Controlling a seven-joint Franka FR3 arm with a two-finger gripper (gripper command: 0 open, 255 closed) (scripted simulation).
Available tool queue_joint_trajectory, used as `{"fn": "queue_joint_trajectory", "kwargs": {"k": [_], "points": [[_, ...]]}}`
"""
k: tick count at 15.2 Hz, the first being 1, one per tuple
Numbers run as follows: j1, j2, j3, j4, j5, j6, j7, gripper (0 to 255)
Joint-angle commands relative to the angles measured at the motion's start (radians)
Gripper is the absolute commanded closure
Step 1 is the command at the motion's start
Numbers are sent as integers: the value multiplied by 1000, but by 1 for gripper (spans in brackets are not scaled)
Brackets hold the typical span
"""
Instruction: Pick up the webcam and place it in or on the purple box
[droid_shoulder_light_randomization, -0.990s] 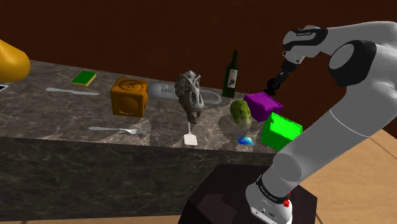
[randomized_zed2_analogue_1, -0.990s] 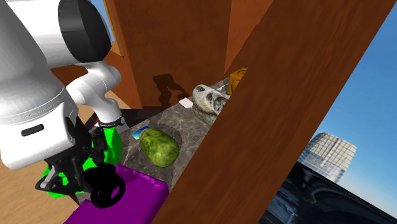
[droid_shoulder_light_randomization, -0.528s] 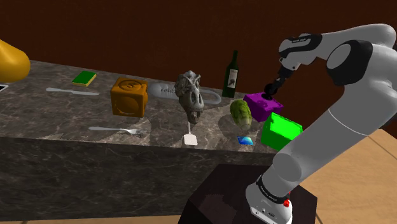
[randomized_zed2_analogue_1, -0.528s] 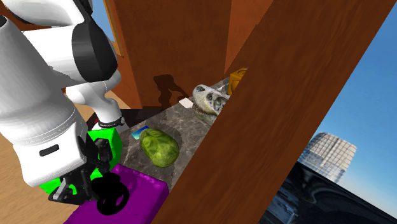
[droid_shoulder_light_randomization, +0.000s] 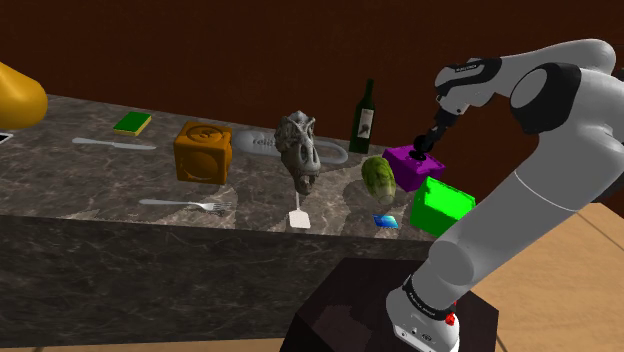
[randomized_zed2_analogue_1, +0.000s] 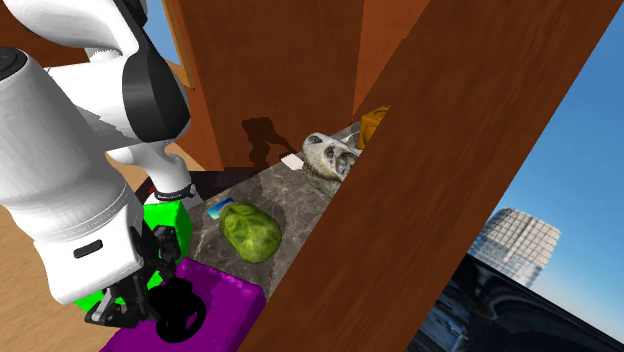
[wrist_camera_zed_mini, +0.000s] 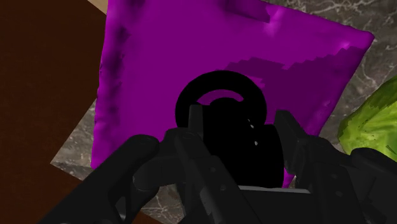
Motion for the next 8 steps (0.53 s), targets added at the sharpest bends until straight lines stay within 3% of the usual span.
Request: {"fn": "queue_joint_trajectory", "kwargs": {"k": [1, 2, 3, 8], "points": [[0, 0, 0, 0, 0, 0, 0, 255], [0, 0, 0, 0, 0, 0, 0, 255], [0, 0, 0, 0, 0, 0, 0, 0], [0, 0, 0, 0, 0, 0, 0, 0]]}}
